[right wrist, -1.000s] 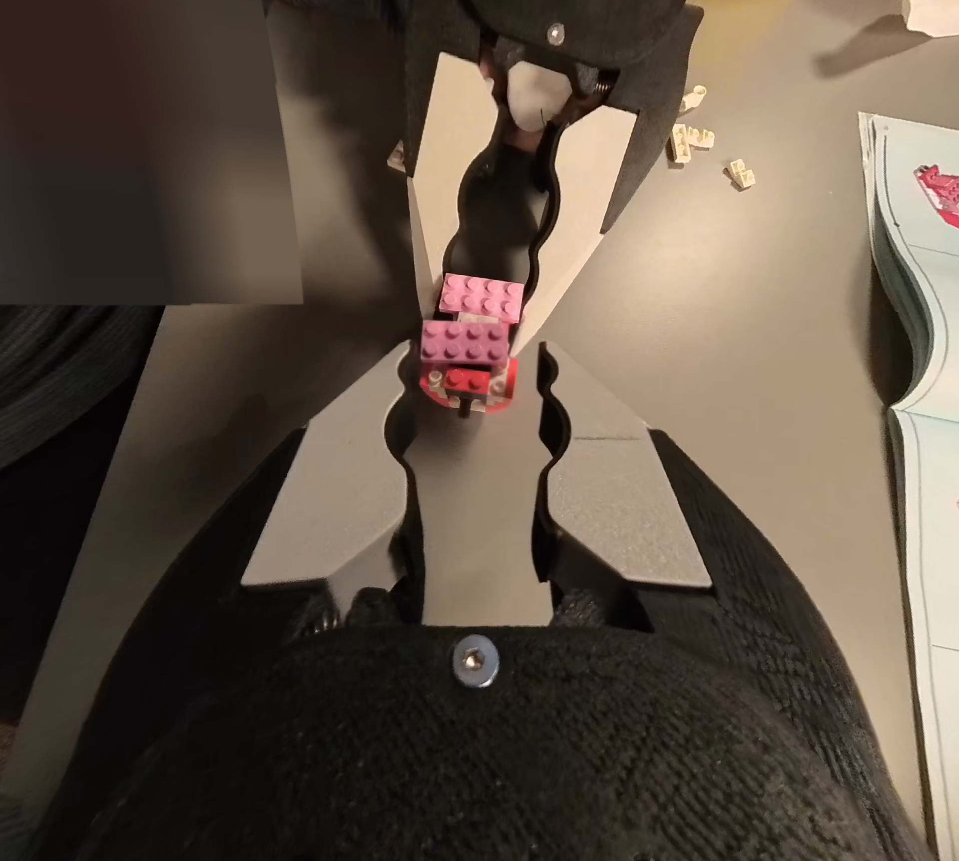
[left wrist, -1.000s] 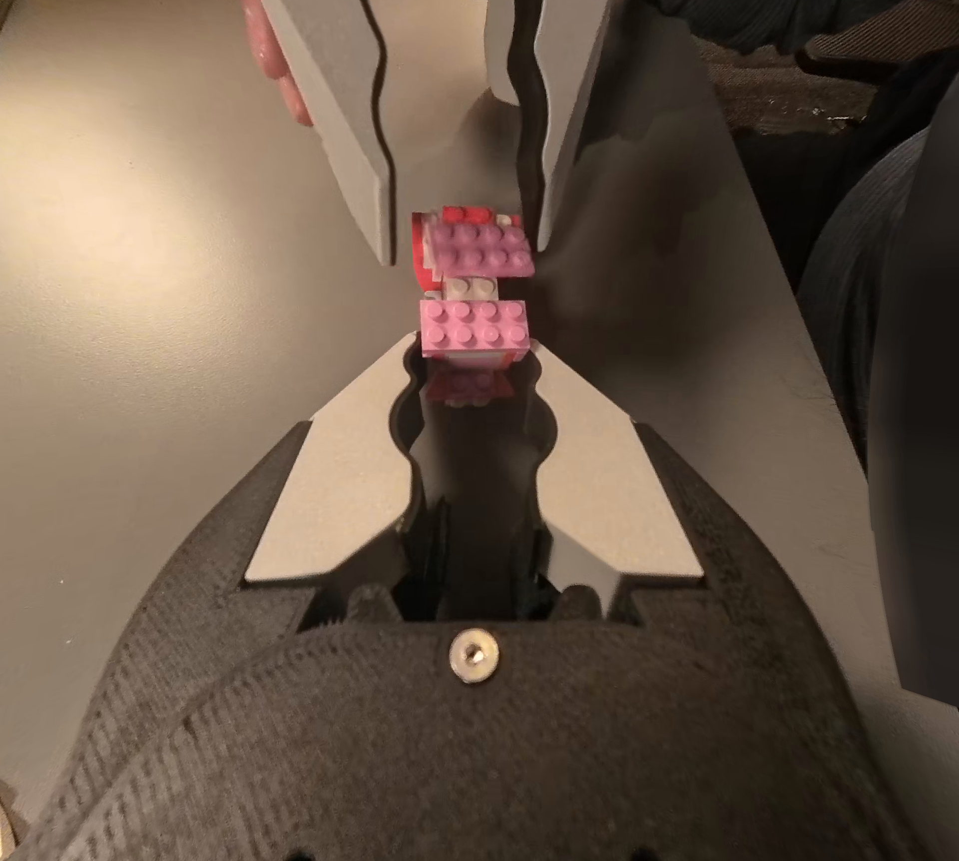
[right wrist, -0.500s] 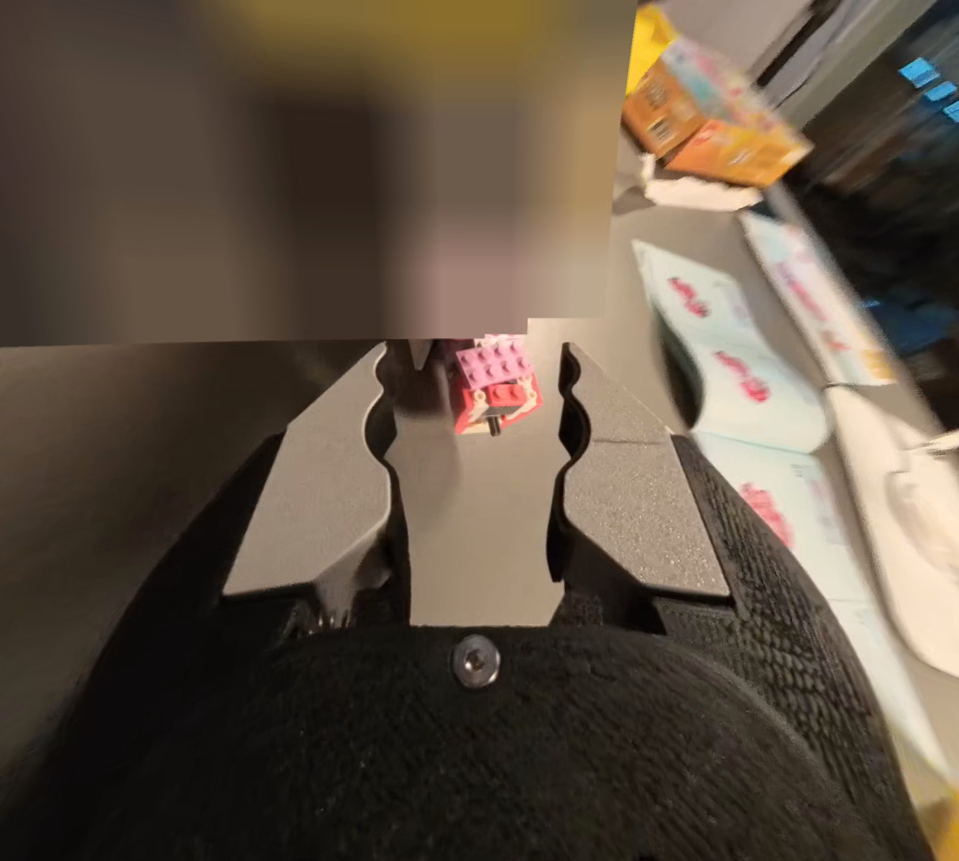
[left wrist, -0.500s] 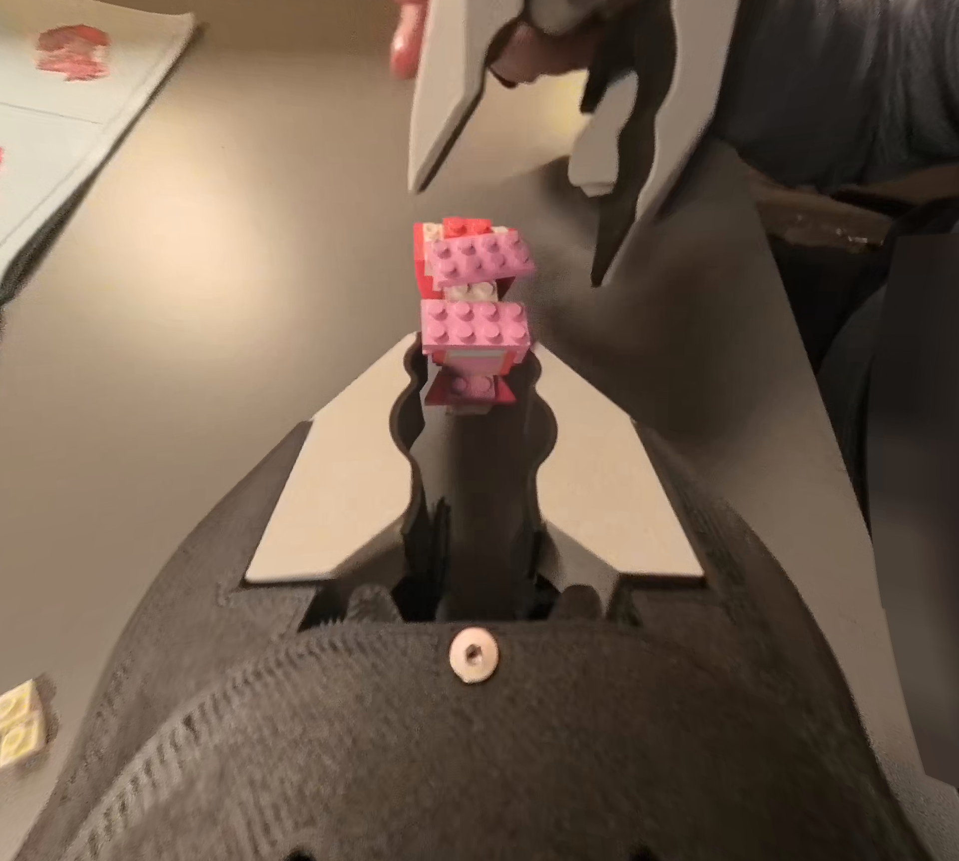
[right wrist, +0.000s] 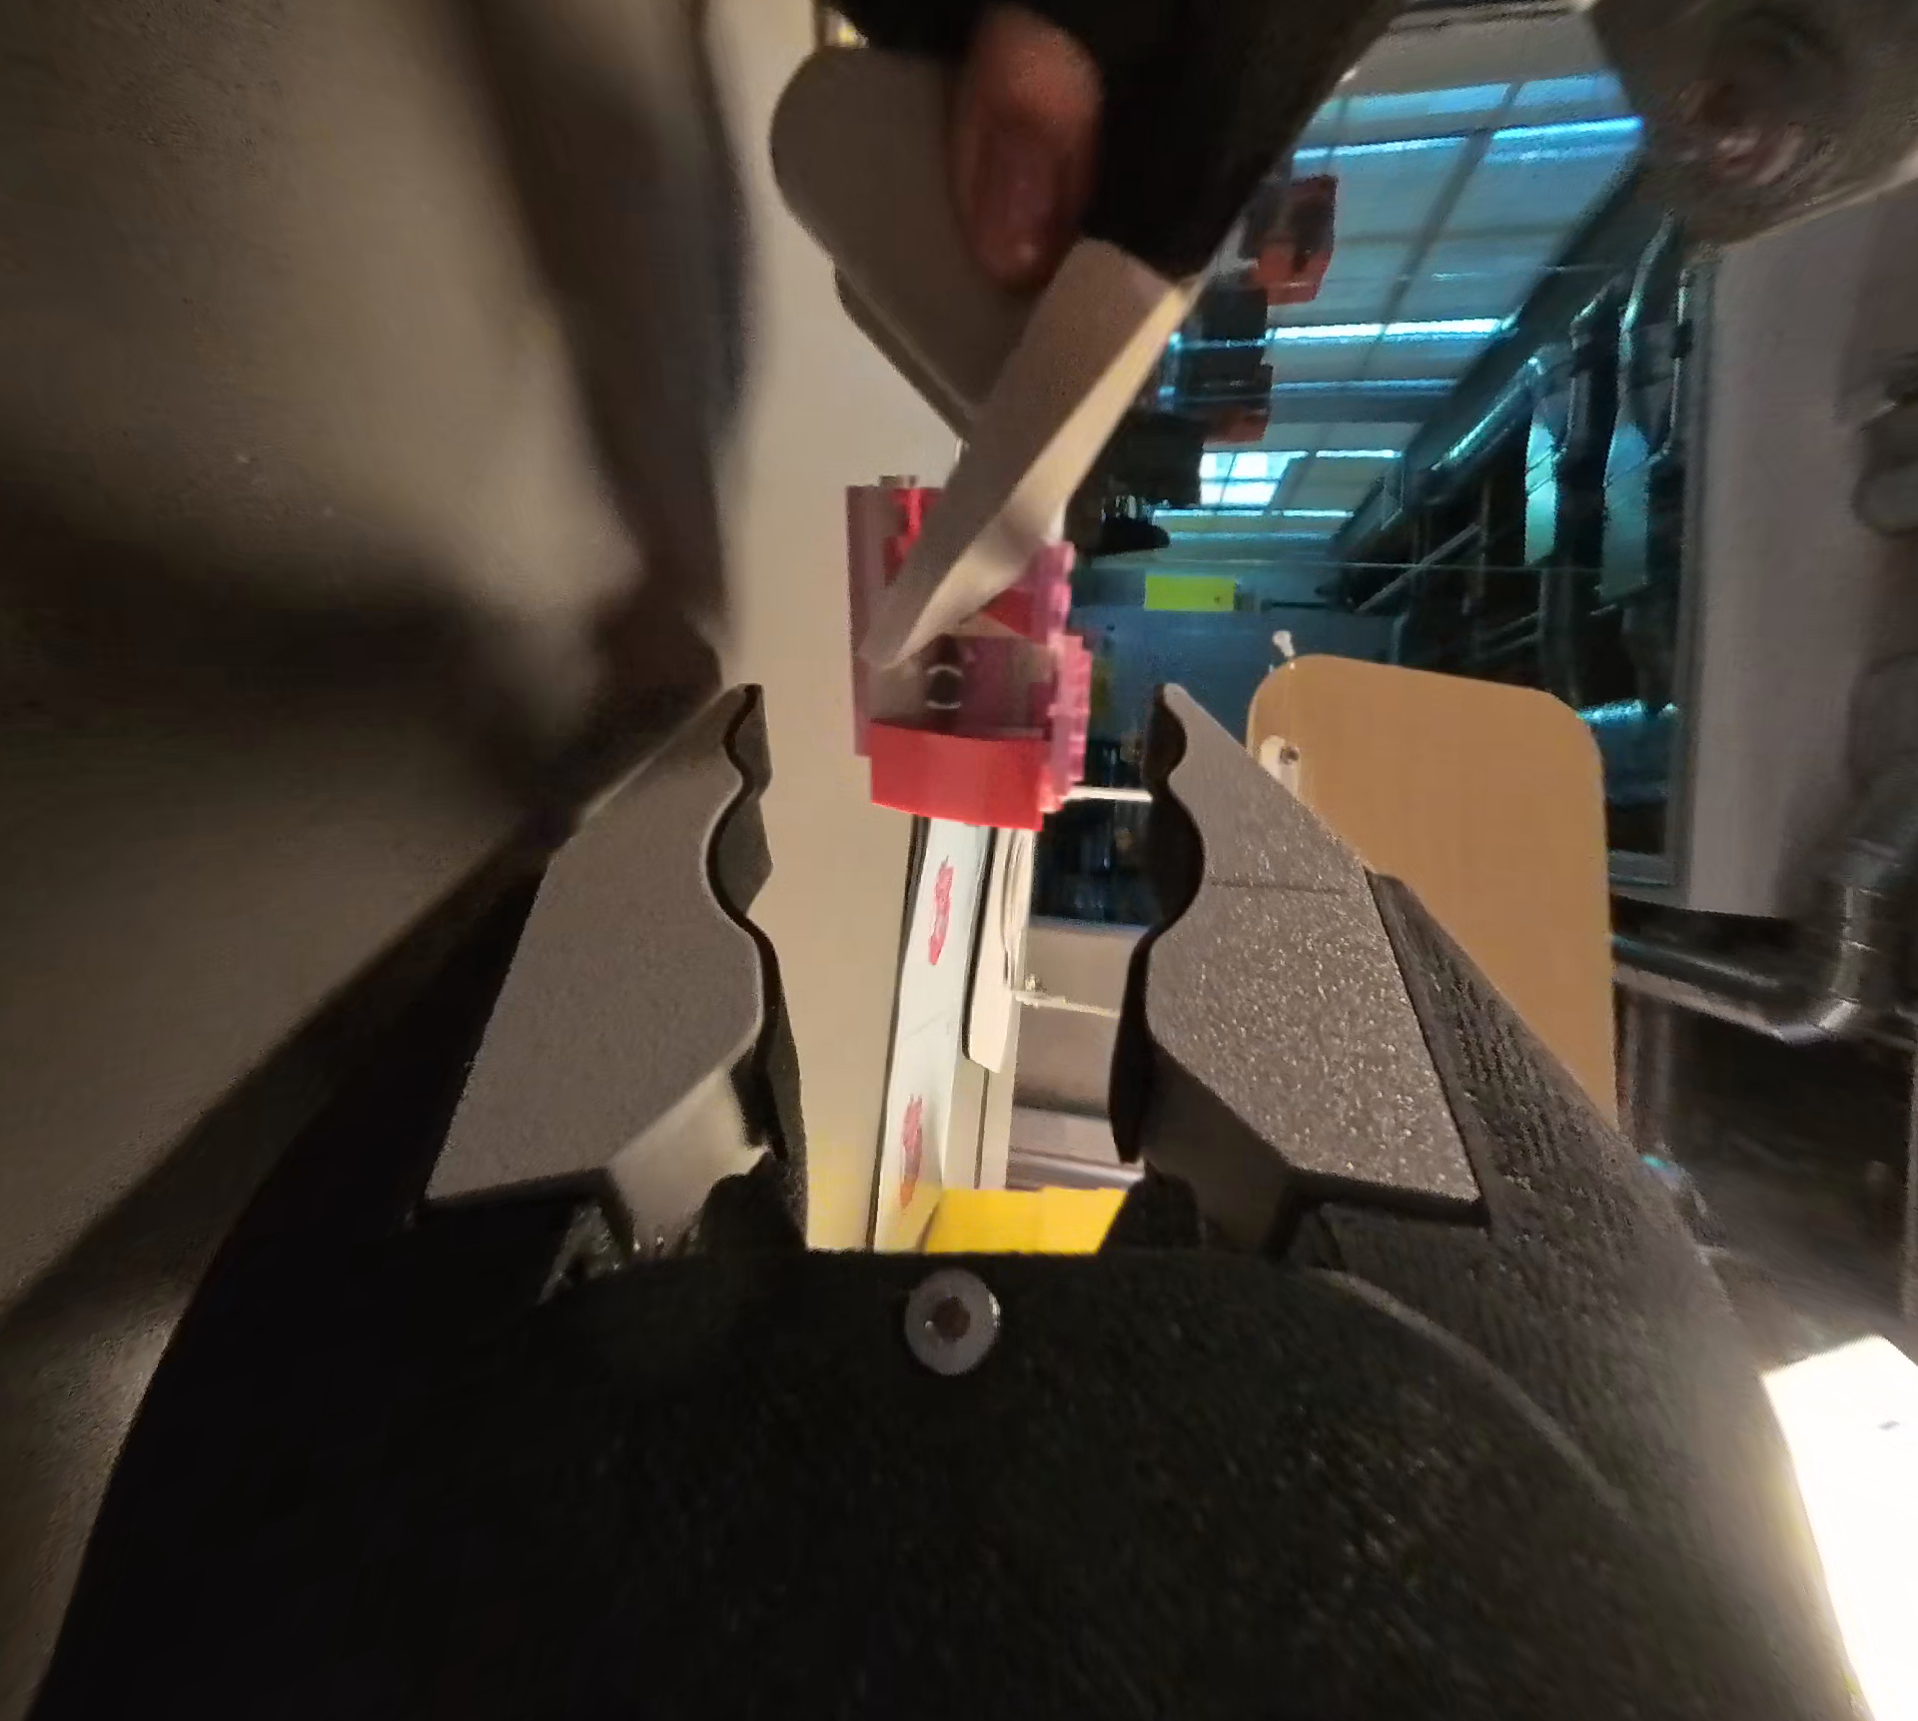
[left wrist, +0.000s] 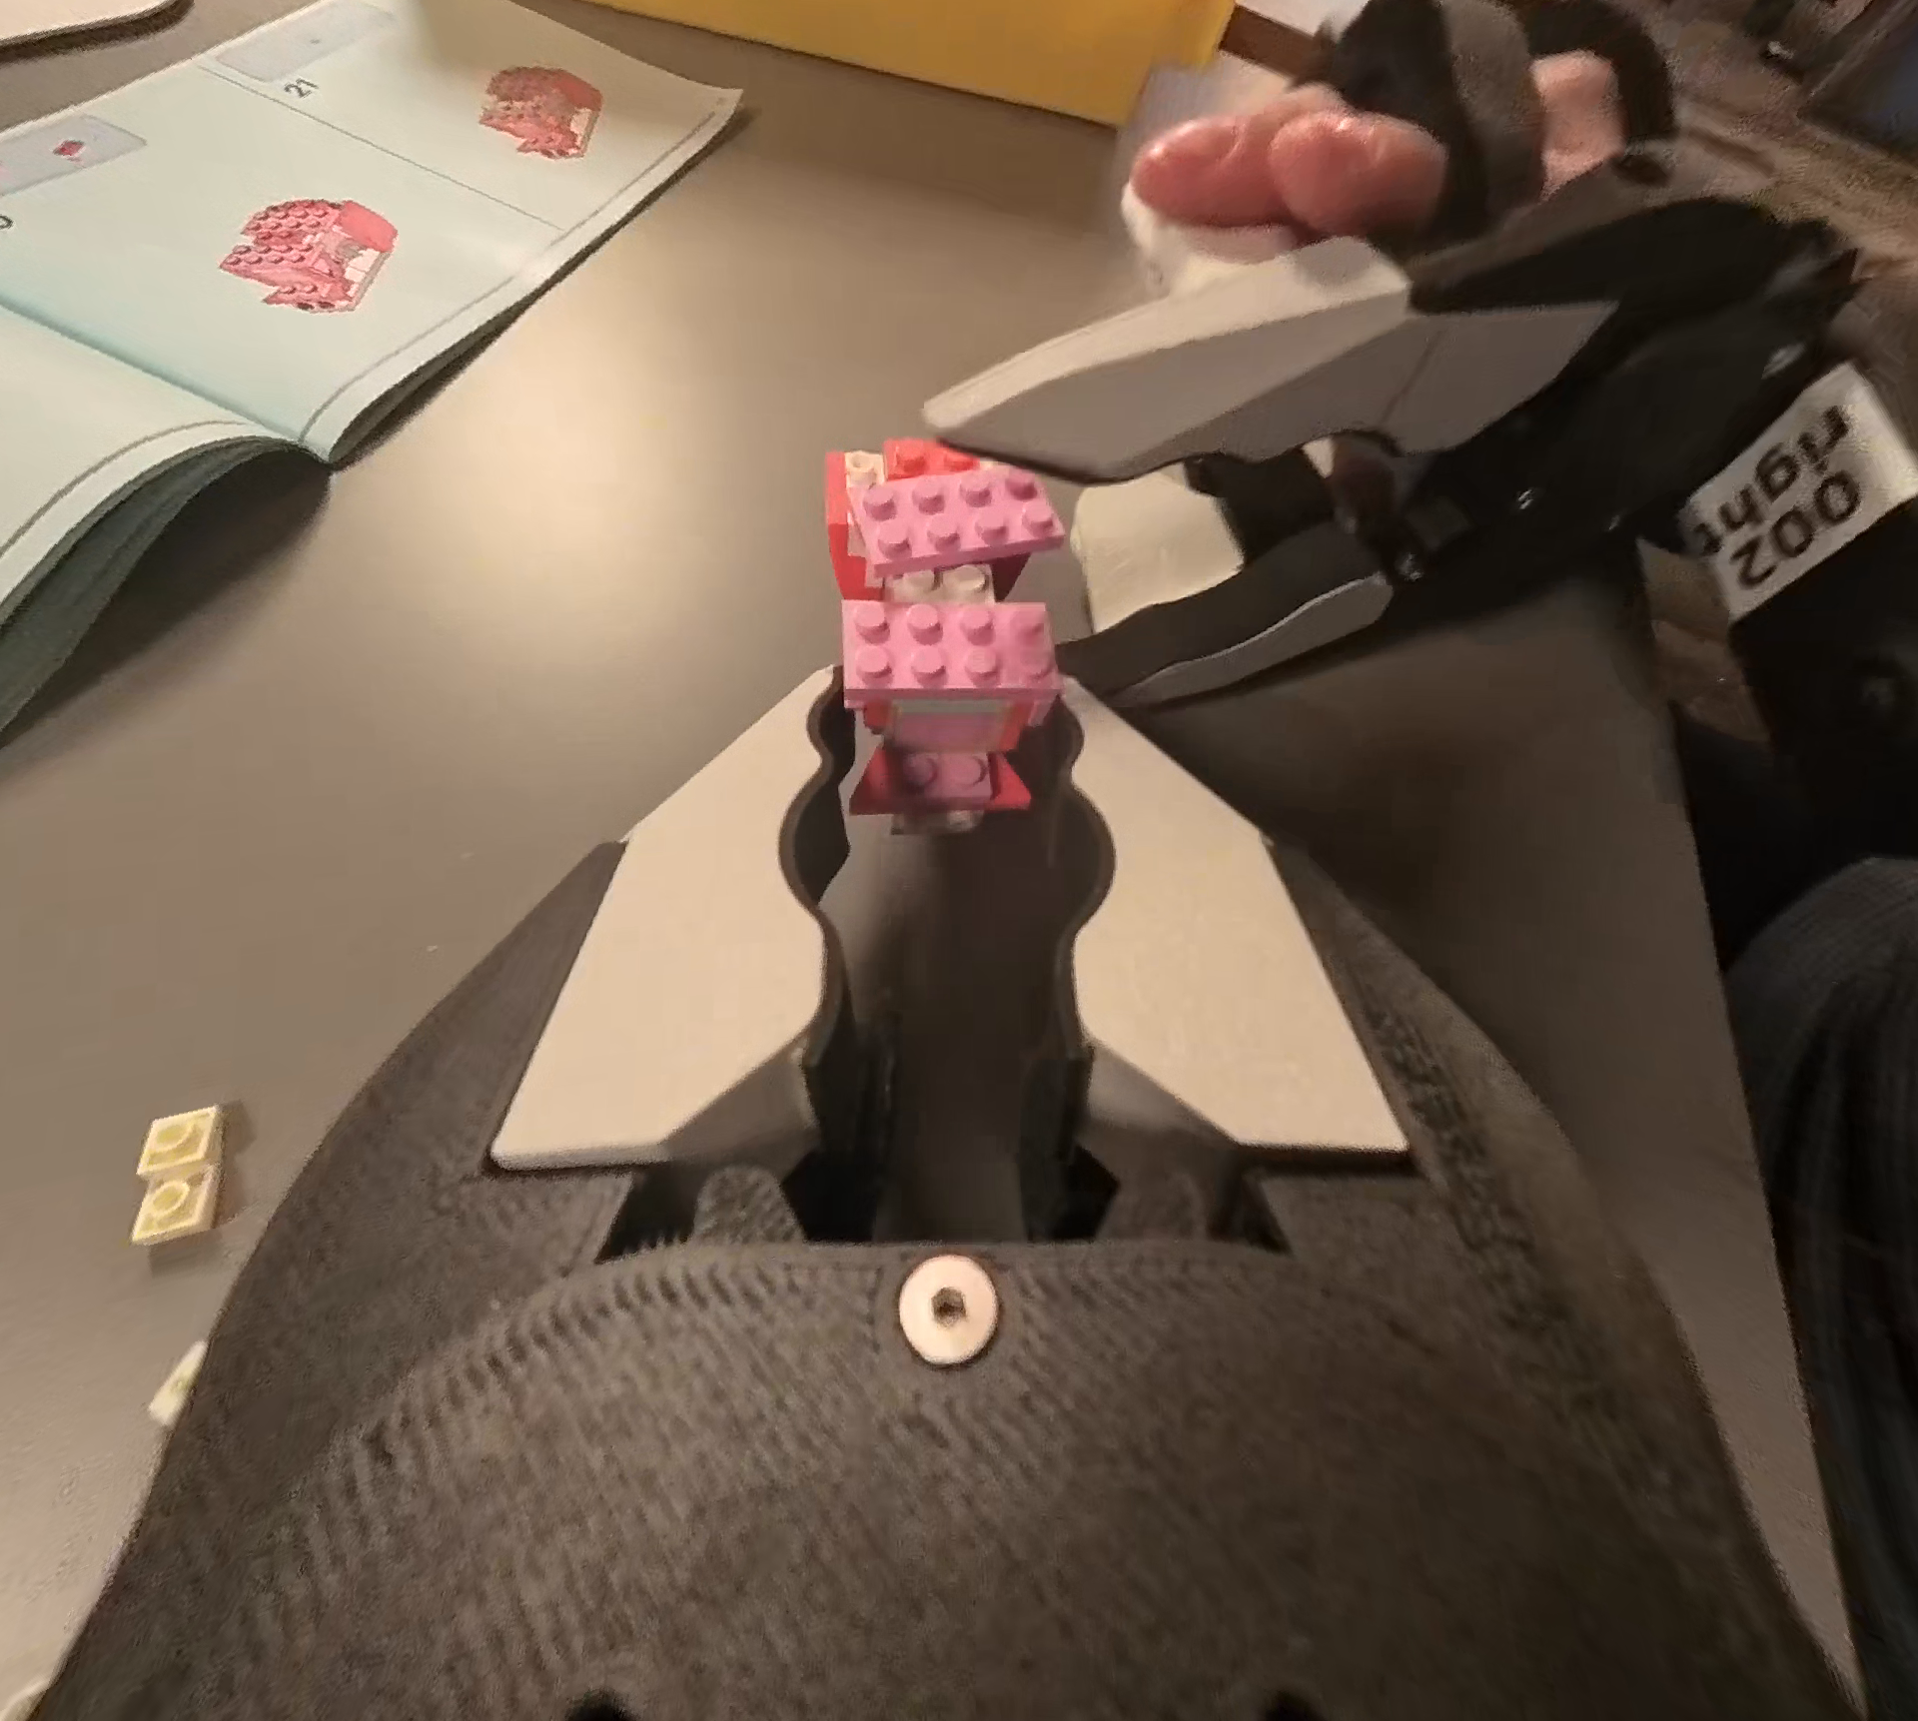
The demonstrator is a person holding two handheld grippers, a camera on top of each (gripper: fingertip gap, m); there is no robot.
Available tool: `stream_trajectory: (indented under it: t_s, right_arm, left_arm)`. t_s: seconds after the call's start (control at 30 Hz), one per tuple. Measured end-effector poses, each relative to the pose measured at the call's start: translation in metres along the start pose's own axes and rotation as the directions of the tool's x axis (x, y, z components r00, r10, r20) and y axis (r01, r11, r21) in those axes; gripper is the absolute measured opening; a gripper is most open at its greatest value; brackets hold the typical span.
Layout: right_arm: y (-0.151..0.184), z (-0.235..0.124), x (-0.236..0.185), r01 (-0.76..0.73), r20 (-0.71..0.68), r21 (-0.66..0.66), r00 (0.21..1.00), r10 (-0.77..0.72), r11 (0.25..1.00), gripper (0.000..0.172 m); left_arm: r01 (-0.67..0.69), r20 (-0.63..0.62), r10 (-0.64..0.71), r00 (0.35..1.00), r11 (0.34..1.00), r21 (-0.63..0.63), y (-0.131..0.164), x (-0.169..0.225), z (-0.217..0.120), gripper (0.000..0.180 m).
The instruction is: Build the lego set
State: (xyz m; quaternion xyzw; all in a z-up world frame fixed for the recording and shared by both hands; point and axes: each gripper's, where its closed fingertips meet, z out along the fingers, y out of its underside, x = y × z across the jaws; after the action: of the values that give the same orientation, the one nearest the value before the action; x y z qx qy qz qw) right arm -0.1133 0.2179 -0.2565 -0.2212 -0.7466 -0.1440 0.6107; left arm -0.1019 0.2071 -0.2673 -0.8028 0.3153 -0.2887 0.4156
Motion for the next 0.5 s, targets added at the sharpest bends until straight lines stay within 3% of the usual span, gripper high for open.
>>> stream_trajectory:
  t_s: [0.33,0.5]
  right_arm:
    - [0.005,0.012,0.003,-0.007,-0.037,-0.086,0.999,0.004,0.996,0.069]
    - [0.011,0.016,0.000,0.023,-0.031,-0.131,0.999,-0.028,0.991,0.057]
  left_arm:
    - [0.071,0.008,-0.071,0.997,0.997,0.025,-0.004,0.001,0.001,0.034]
    - [0.081,0.011,-0.082,0.997,0.996,0.029,-0.004,0.001,0.002,0.034]
